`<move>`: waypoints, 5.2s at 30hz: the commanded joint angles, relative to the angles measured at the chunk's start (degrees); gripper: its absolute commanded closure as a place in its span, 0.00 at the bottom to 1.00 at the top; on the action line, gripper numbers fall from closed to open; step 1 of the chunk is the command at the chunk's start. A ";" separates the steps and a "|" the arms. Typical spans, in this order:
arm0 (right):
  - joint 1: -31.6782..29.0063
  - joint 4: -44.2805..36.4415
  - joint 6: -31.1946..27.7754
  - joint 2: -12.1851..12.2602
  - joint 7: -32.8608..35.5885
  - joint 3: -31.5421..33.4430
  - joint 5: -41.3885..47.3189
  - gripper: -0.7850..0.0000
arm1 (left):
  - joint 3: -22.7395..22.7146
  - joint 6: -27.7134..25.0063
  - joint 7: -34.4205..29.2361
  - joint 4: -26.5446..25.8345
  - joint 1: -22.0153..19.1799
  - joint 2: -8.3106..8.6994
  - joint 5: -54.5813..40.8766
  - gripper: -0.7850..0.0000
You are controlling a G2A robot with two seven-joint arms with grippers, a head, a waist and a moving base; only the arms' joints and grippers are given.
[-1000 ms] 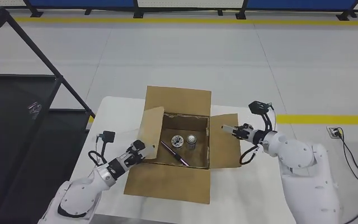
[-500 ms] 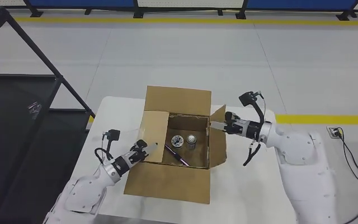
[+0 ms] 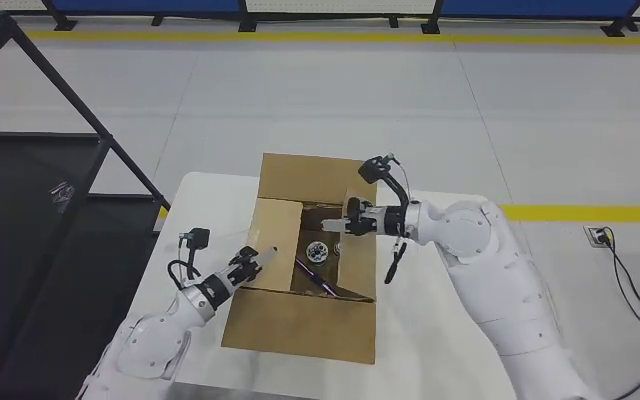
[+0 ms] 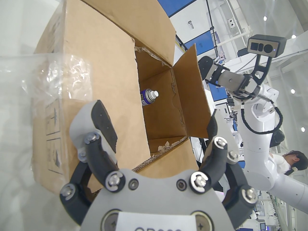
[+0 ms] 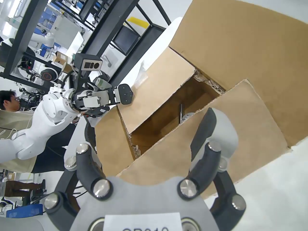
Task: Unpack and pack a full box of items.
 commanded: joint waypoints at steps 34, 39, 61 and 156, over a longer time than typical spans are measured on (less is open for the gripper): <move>7.71 14.41 -4.33 -2.51 -9.78 -9.44 -1.70 0.00 | -9.51 -2.53 -2.11 -7.33 4.94 0.83 -7.11 0.00; 8.04 13.60 -3.33 -2.33 -9.28 -9.16 -2.19 0.00 | -17.50 -5.20 -7.20 -8.42 9.96 1.86 -9.69 0.00; 1.64 14.58 8.92 -1.01 -32.07 -0.95 -1.72 0.00 | -19.05 -4.93 -43.69 3.11 13.06 4.57 -27.15 0.00; 15.78 28.84 1.22 -1.65 10.54 -9.76 29.91 0.00 | -1.31 -3.79 0.66 0.44 1.53 1.39 -22.12 0.00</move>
